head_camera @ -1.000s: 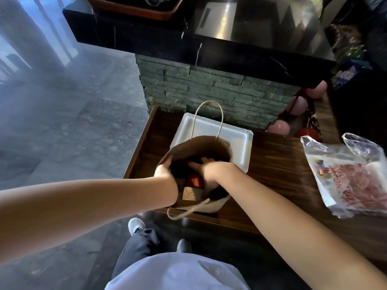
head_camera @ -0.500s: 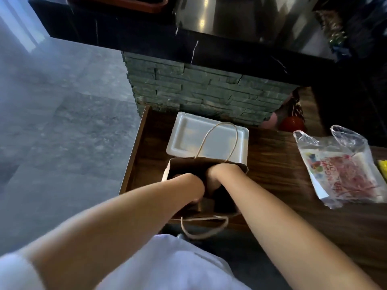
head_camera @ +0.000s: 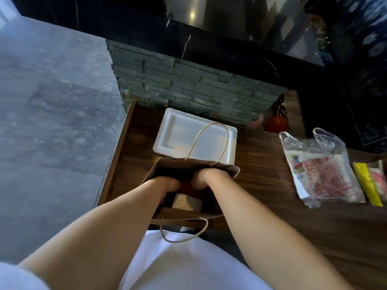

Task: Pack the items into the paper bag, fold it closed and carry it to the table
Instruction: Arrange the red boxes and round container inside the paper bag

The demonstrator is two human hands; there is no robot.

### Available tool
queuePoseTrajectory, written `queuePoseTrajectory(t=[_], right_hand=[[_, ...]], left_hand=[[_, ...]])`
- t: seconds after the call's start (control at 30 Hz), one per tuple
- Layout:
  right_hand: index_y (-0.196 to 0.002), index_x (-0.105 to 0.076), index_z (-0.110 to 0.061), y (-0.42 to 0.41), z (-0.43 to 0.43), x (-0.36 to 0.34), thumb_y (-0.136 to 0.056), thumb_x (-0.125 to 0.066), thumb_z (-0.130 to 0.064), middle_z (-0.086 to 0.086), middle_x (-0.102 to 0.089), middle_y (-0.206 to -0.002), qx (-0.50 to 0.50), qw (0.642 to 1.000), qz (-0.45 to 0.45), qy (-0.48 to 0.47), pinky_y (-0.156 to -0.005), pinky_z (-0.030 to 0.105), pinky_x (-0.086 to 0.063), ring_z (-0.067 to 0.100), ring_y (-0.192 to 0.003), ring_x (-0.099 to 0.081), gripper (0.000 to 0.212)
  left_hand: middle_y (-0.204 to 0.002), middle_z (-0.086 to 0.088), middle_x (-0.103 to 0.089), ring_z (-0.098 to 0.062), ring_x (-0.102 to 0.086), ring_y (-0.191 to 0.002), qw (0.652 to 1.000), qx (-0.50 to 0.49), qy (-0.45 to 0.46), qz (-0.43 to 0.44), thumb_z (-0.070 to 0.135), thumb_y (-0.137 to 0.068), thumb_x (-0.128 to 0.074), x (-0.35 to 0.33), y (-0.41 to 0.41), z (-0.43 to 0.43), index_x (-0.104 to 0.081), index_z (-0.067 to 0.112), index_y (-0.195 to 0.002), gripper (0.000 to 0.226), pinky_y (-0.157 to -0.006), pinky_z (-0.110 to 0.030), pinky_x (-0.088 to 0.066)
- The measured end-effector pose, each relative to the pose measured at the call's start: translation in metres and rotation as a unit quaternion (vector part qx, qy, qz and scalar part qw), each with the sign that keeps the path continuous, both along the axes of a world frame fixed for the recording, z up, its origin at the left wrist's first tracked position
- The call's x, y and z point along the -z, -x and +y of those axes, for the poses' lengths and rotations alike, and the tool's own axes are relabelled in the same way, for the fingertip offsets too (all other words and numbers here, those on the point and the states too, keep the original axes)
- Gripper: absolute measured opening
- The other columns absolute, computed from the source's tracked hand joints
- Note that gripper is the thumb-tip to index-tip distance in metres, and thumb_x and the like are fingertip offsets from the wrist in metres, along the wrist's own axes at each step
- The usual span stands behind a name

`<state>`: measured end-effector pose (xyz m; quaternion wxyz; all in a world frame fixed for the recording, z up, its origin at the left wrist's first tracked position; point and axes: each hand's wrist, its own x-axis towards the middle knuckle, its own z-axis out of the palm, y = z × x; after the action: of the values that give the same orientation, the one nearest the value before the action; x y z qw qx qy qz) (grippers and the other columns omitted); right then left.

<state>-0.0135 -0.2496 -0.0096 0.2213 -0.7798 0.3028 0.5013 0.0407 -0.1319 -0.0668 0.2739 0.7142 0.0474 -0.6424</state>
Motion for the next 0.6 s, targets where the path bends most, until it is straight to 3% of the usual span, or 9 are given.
queuePoseTrajectory(t=[0.13, 0.23, 0.3, 0.47, 0.53, 0.6], right_hand=[[-0.139, -0.042, -0.024, 0.011, -0.006, 0.004, -0.088, -0.047, -0.048, 0.008, -0.048, -0.138, 0.003, 1.0, -0.017, -0.017, -0.08, 0.038, -0.036, 0.028, -0.111, -0.048, 0.057], [-0.139, -0.041, -0.027, 0.017, -0.012, 0.007, -0.086, -0.046, -0.053, 0.006, -0.048, -0.13, 0.011, 0.999, -0.03, -0.035, -0.08, 0.037, -0.033, 0.023, -0.098, -0.04, 0.059], [-0.135, -0.044, -0.027, 0.02, -0.016, 0.009, -0.085, -0.05, -0.051, 0.005, -0.051, -0.127, 0.001, 0.998, -0.038, -0.043, -0.082, 0.037, -0.035, 0.022, -0.098, -0.042, 0.056], [-0.135, -0.046, -0.025, 0.027, -0.024, 0.012, -0.086, -0.053, -0.046, 0.006, -0.05, -0.136, 0.007, 0.995, -0.091, -0.048, -0.086, 0.037, -0.04, 0.026, -0.118, -0.048, 0.054], [-0.14, -0.042, -0.023, 0.027, -0.024, 0.012, -0.09, -0.051, -0.045, 0.008, -0.047, -0.141, -0.011, 0.994, -0.101, -0.049, -0.095, 0.038, -0.039, 0.028, -0.127, -0.044, 0.056], [-0.143, -0.039, -0.019, 0.025, -0.022, 0.012, -0.093, -0.048, -0.041, 0.009, -0.043, -0.145, -0.029, 0.993, -0.1, -0.051, -0.103, 0.039, -0.036, 0.028, -0.131, -0.041, 0.055]], left_hand=[[-0.119, -0.02, -0.061, -0.033, -0.058, -0.111, 0.998, -0.065, -0.019, 0.011, 0.02, -0.092, -0.058, 0.017, 0.012, -0.005, -0.059, 0.004, -0.122, 0.034, -0.1, -0.046, -0.046], [-0.087, -0.016, -0.06, -0.029, -0.058, -0.078, 0.995, -0.078, -0.04, 0.038, 0.018, -0.091, -0.057, 0.023, 0.017, -0.012, -0.063, 0.003, -0.1, 0.018, -0.071, -0.039, -0.049], [-0.078, -0.015, -0.052, -0.028, -0.052, -0.068, 0.993, -0.025, -0.073, 0.084, 0.019, -0.091, -0.055, 0.018, 0.019, -0.017, -0.056, 0.004, -0.084, 0.017, -0.055, -0.037, -0.045], [-0.09, -0.016, -0.051, -0.032, -0.053, -0.079, 0.983, -0.021, -0.085, 0.163, 0.02, -0.082, -0.062, 0.011, 0.015, -0.022, -0.055, 0.006, -0.091, 0.018, -0.058, -0.038, -0.052], [-0.091, -0.017, -0.054, -0.032, -0.056, -0.078, 0.978, -0.03, -0.091, 0.184, 0.022, -0.076, -0.064, 0.009, 0.015, -0.017, -0.057, 0.008, -0.093, 0.024, -0.053, -0.035, -0.055], [-0.097, -0.017, -0.057, -0.033, -0.059, -0.083, 0.975, -0.043, -0.091, 0.196, 0.023, -0.069, -0.069, 0.008, 0.016, -0.013, -0.059, 0.009, -0.099, 0.034, -0.057, -0.036, -0.056]])
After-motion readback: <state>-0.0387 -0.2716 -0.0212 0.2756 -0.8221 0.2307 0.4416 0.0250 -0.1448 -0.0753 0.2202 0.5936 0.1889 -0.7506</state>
